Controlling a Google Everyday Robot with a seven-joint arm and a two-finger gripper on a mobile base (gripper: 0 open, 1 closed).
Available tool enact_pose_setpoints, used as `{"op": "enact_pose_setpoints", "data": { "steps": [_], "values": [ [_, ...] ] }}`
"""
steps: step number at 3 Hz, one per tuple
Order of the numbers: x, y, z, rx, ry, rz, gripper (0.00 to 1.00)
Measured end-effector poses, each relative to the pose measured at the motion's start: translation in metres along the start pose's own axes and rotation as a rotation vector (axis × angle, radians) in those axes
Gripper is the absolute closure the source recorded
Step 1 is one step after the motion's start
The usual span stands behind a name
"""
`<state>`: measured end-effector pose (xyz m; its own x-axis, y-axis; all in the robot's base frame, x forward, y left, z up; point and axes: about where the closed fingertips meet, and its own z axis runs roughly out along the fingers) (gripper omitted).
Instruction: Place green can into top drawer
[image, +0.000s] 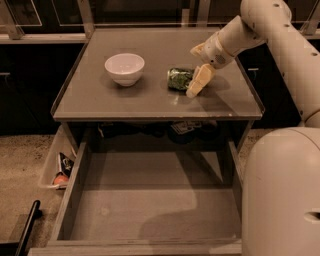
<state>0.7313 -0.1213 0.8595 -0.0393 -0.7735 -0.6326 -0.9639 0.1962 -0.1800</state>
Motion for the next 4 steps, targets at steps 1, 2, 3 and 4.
{"op": "enact_pose_setpoints", "data": {
  "steps": [1, 2, 3, 4],
  "values": [
    [-0.0001, 0.0001, 0.0002, -0.001, 0.000, 0.000, 0.19],
    [-0.0001, 0.0001, 0.0002, -0.001, 0.000, 0.000, 0.42],
    [-0.0001, 0.0001, 0.0002, -0.001, 0.000, 0.000, 0.65],
    [-0.0001, 0.0001, 0.0003, -0.001, 0.000, 0.000, 0.88]
  ]
}}
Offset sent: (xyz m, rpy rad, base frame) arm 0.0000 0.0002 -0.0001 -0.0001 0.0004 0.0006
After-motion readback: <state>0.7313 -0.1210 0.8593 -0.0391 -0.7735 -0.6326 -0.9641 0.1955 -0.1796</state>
